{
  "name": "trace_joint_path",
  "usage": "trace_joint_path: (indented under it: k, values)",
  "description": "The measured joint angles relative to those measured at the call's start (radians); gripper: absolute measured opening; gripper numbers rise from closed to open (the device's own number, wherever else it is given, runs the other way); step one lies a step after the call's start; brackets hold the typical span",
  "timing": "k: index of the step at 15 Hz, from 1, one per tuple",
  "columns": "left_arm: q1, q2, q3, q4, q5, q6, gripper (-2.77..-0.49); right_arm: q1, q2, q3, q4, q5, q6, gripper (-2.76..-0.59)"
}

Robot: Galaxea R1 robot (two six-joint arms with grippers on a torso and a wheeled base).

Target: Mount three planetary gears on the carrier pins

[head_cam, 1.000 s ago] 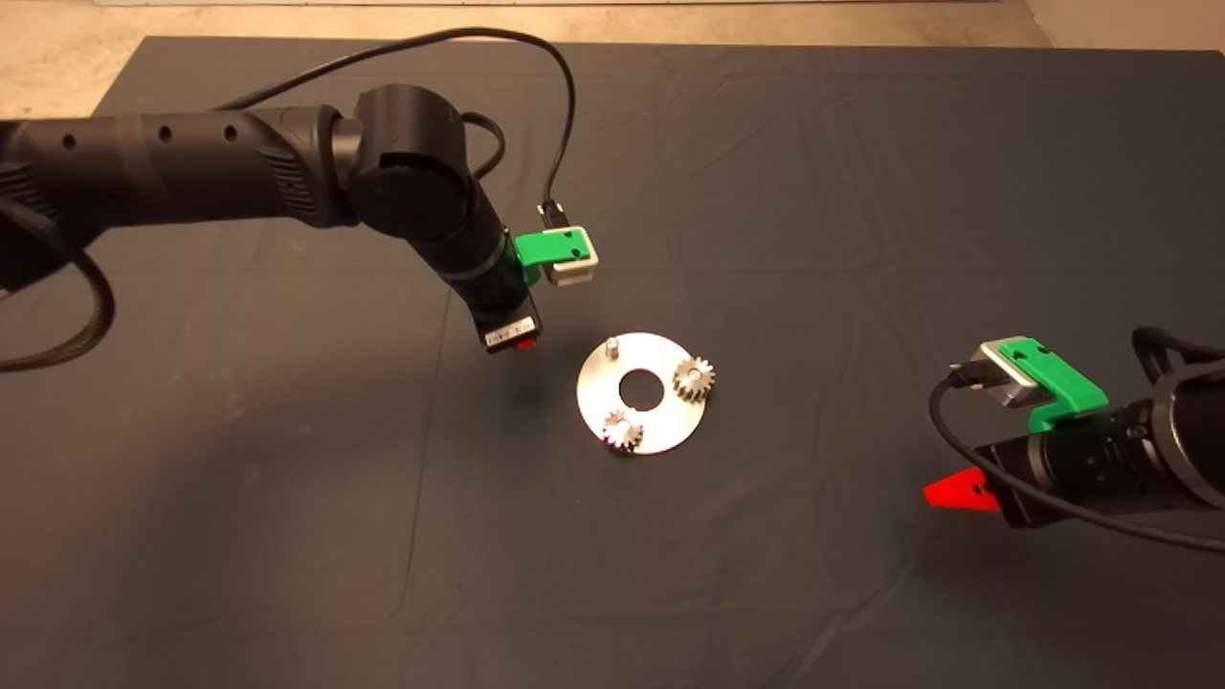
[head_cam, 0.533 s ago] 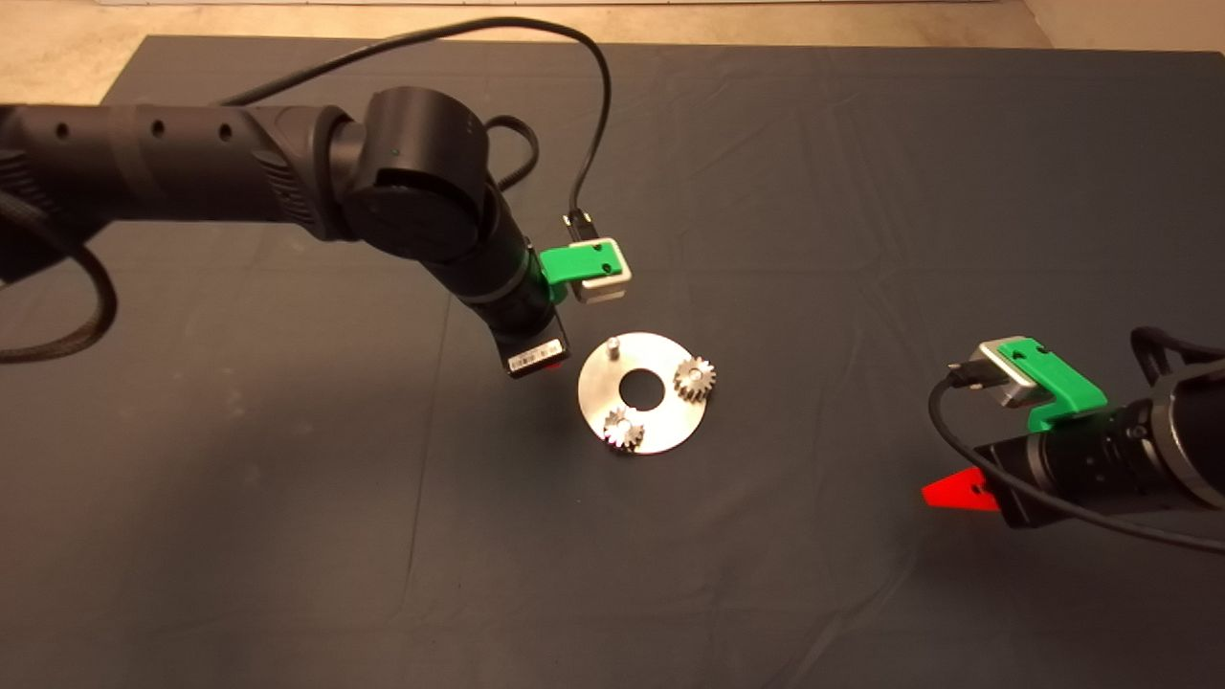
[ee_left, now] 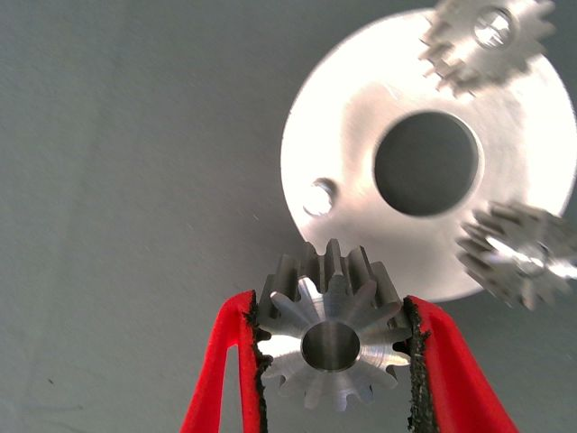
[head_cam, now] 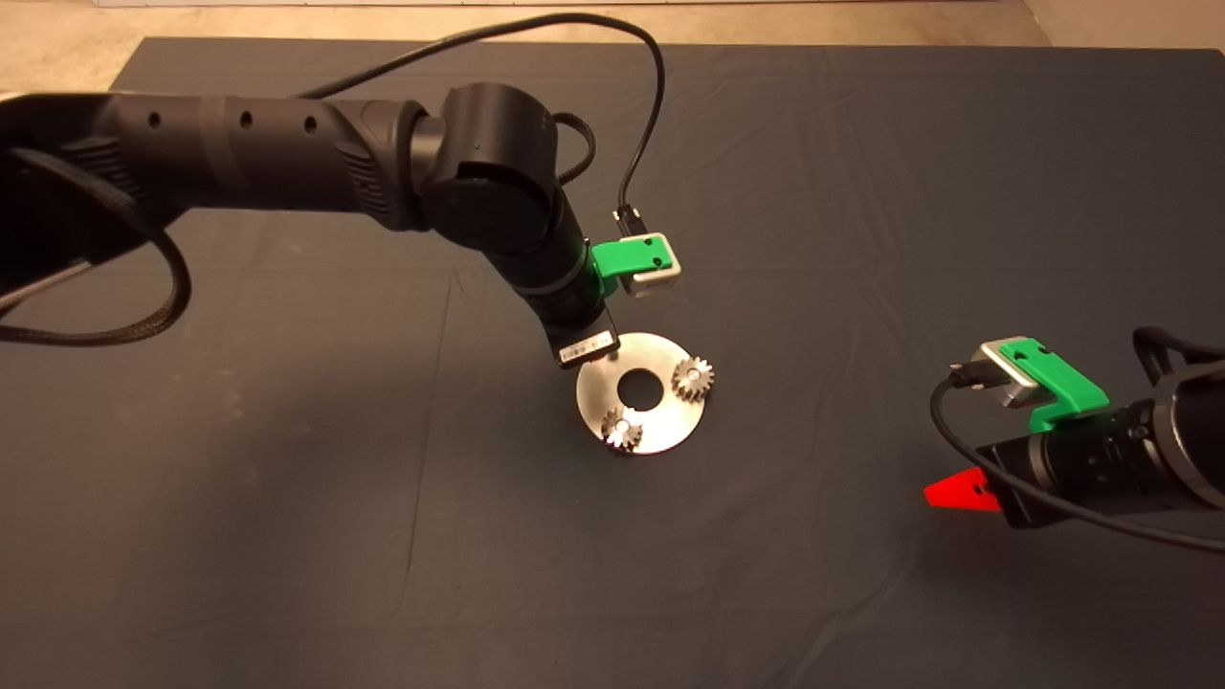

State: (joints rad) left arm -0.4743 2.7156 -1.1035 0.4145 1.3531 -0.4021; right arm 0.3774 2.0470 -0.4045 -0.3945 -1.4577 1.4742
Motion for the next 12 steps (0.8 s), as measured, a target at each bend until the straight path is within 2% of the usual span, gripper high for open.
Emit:
trace_joint_path:
  k: [3, 6, 10, 12]
  values:
    - [0.004, 0.035, -0.062, 0.001, -0.013, 0.032, -2.62, 0.0, 0.0, 0.0, 0.0, 0.0, 0.0, -1.63]
    - [0.005, 0.047, -0.073, 0.001, -0.04, 0.044, -2.62, 0.0, 0.0, 0.0, 0.0, 0.0, 0.0, -1.63]
    - [0.008, 0.046, -0.076, 0.001, -0.042, 0.048, -2.62, 0.003, 0.0, 0.006, 0.0, 0.0, 0.0, -1.63]
    - [0.026, 0.047, -0.075, 0.002, -0.047, 0.048, -2.62, 0.003, 0.0, 0.009, 0.0, 0.0, 0.0, -1.63]
